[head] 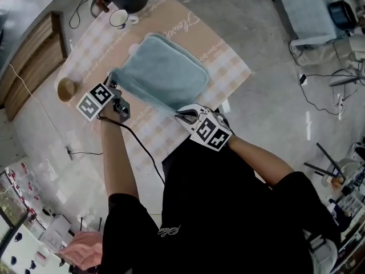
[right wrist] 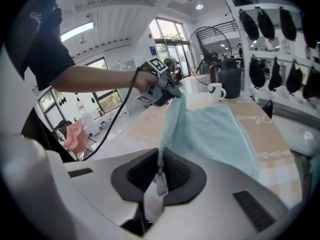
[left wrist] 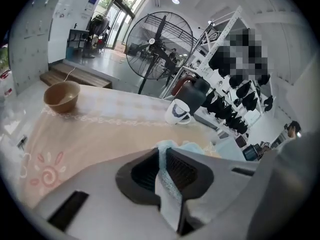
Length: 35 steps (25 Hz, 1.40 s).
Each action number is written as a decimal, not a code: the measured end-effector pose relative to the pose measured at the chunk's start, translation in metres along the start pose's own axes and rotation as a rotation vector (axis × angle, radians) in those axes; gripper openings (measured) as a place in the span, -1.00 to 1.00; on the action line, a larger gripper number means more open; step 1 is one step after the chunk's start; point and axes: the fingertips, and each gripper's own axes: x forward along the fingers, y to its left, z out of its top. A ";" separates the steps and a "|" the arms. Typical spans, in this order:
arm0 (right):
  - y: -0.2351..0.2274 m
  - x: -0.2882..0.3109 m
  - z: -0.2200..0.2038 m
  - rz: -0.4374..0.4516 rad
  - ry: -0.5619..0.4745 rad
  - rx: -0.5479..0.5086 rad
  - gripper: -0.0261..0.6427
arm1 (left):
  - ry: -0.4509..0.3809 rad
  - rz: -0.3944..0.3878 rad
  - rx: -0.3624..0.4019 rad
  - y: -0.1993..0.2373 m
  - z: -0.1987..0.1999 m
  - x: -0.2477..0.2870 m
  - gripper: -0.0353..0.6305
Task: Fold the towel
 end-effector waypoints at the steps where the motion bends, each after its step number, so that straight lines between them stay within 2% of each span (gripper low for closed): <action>1: -0.011 -0.008 -0.001 -0.020 -0.009 0.016 -0.84 | -0.007 0.000 0.010 -0.013 0.003 0.008 -0.76; 6: -0.064 -0.047 -0.011 -0.098 -0.039 0.085 -0.84 | 0.021 0.004 0.065 -0.075 0.008 0.050 -0.76; 11: -0.110 -0.067 -0.028 -0.157 -0.034 0.143 -0.84 | 0.075 0.047 0.083 -0.112 0.005 0.089 -0.76; 20: -0.154 -0.074 -0.040 -0.143 -0.009 0.163 -0.84 | 0.112 0.071 0.089 -0.136 0.006 0.121 -0.76; 23: -0.166 -0.074 -0.044 -0.146 0.004 0.175 -0.84 | 0.085 0.003 0.058 -0.150 0.010 0.129 -0.75; 25: -0.179 -0.075 -0.047 -0.171 0.007 0.187 -0.84 | 0.040 -0.092 0.047 -0.165 0.014 0.125 -0.48; 26: -0.184 -0.076 -0.048 -0.178 0.005 0.182 -0.84 | 0.018 -0.133 0.061 -0.171 0.014 0.119 -0.40; 28: -0.190 -0.077 -0.048 -0.158 0.003 0.139 -0.57 | 0.000 -0.194 0.137 -0.179 0.004 0.101 -0.40; 29: -0.190 -0.078 -0.048 -0.136 0.009 0.109 -0.50 | 0.011 -0.217 0.194 -0.182 -0.006 0.092 -0.40; 32: -0.185 -0.079 -0.053 -0.066 0.053 -0.010 -0.47 | 0.091 -0.239 0.386 -0.178 -0.054 0.065 -0.40; 35: -0.177 -0.077 -0.063 0.026 0.120 -0.209 -0.47 | 0.157 -0.280 0.491 -0.167 -0.103 0.040 -0.40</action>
